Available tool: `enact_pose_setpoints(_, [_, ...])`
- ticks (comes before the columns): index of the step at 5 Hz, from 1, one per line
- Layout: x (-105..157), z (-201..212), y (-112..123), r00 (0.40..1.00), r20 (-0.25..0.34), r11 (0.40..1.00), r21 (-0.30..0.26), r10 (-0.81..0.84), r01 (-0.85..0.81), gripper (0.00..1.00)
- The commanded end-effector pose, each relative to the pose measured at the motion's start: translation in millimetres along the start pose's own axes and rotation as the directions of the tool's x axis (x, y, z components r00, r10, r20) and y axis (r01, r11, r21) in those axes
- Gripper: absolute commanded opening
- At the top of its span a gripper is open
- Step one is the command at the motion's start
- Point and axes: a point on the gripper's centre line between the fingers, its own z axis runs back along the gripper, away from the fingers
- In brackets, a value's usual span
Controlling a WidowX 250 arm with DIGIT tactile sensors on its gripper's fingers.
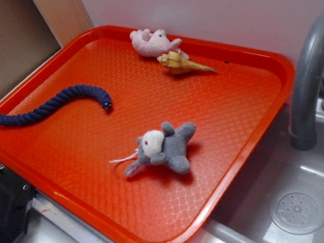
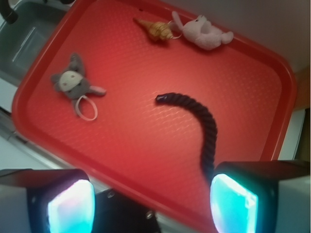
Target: Grab the blue rope.
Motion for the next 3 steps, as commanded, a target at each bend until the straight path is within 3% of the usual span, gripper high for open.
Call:
enact_pose_setpoints(1, [14.7, -37.5, 47.2, 0.997, -0.063, 0.997, 0.050, 0.055, -0.051, 1.00])
enact_pose_setpoints(3, [14.6, -85.9, 64.1, 0.987, -0.157, 0.999, 0.035, 0.044, -0.039, 1.00])
